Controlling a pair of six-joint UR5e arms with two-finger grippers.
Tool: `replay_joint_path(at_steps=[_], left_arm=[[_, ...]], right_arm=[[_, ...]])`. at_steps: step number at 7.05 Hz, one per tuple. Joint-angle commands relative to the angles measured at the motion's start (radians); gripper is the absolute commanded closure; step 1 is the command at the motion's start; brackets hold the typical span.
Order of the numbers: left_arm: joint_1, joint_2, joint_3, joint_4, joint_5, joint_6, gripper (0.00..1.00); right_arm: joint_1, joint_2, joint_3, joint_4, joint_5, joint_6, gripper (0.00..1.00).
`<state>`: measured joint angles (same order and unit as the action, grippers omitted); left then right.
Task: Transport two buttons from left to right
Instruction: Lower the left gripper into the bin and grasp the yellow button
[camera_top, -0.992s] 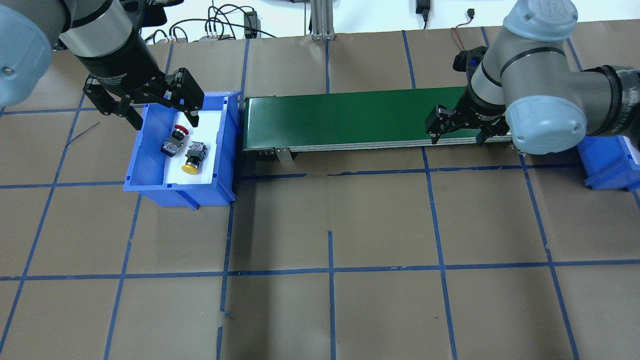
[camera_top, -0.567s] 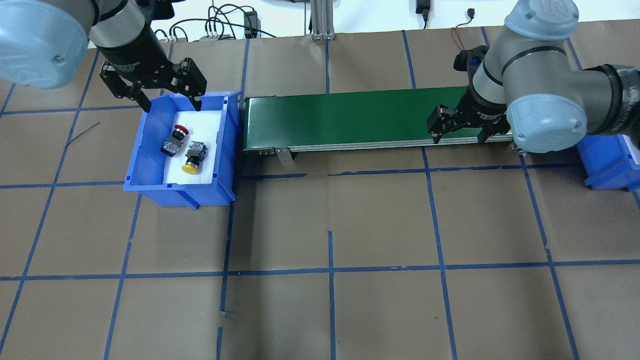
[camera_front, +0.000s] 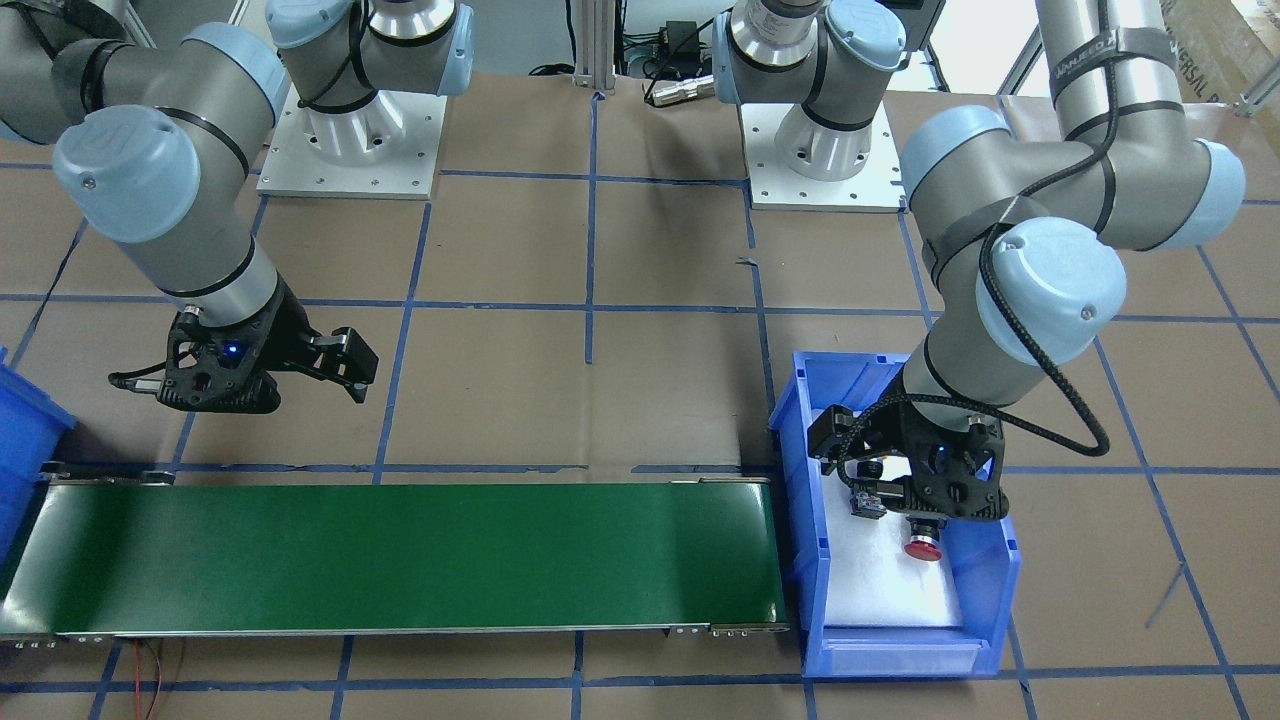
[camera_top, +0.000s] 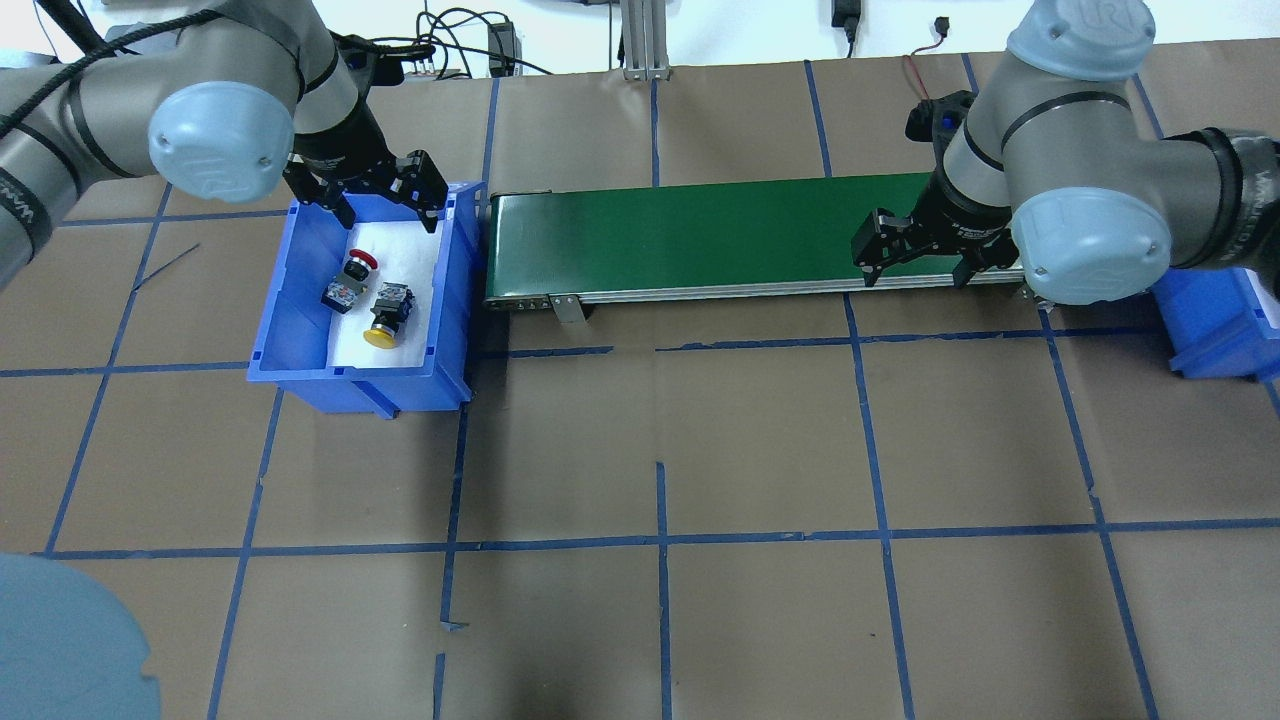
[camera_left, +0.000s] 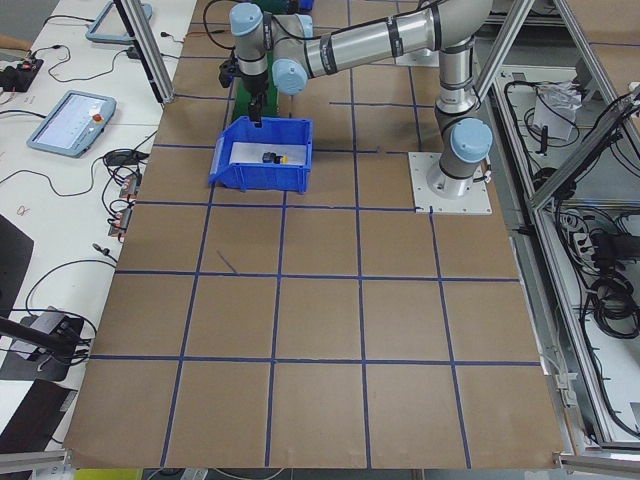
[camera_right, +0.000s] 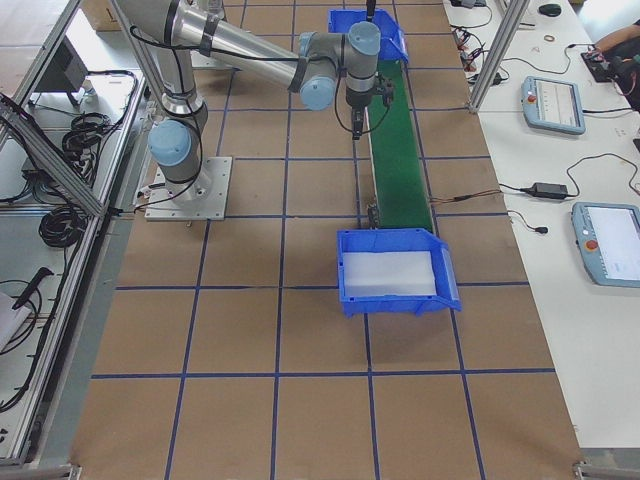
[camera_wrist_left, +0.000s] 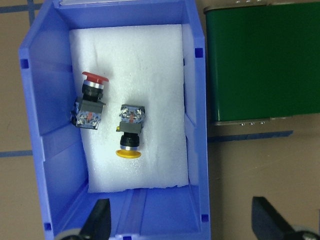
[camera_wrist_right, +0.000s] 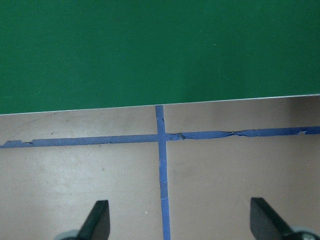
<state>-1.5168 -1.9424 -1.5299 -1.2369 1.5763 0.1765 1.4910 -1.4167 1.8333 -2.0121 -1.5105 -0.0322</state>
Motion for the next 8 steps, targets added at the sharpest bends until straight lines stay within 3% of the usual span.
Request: replay_joint_path(at_steps=[1, 3, 8], left_arm=[[0.029, -0.039, -0.022, 0.043, -0.001, 0.015, 0.0], [0.075, -0.036, -0.059, 0.05, -0.004, 0.107, 0.0], [0.096, -0.018, -0.206, 0.155, 0.001, 0.101, 0.02]], right_arm=[[0.0, 0.001, 0.004, 0.006, 0.004, 0.003, 0.0], [0.0, 0.001, 0.003, 0.001, 0.004, 0.002, 0.0], [0.0, 0.002, 0.006, 0.006, 0.004, 0.003, 0.0]])
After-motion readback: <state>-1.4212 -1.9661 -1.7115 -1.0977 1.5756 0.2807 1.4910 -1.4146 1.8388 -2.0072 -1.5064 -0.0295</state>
